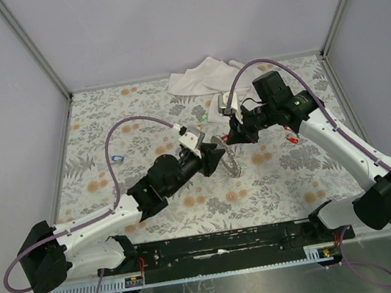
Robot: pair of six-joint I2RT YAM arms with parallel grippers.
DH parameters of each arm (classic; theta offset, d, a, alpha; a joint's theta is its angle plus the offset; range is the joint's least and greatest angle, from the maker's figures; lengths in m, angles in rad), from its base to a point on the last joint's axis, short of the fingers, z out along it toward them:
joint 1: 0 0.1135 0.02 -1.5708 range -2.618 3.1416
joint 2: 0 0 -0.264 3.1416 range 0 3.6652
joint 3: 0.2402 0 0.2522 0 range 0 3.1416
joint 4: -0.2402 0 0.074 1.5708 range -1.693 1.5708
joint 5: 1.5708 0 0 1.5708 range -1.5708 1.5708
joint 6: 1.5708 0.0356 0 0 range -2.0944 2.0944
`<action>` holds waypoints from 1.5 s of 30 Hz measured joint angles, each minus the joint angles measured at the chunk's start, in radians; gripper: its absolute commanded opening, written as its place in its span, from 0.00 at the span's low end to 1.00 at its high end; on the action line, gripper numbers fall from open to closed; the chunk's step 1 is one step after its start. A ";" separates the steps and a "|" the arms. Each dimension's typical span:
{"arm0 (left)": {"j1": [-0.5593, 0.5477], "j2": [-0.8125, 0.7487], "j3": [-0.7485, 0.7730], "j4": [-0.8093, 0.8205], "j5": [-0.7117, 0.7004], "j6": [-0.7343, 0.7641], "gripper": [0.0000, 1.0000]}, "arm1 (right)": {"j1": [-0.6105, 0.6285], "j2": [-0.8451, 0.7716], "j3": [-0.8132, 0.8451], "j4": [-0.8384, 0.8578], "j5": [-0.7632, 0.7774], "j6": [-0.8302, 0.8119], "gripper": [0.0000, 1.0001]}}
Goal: Remove the keys from the keyring
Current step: Remove the key from the keyring.
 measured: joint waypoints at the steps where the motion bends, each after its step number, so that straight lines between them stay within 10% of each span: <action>1: 0.004 0.010 0.003 0.003 0.002 0.003 0.33 | 0.000 0.000 0.000 0.000 0.000 0.000 0.00; 45: 0.076 0.061 -0.002 0.088 0.117 0.099 0.00 | -0.005 -0.006 0.000 -0.004 -0.014 -0.011 0.00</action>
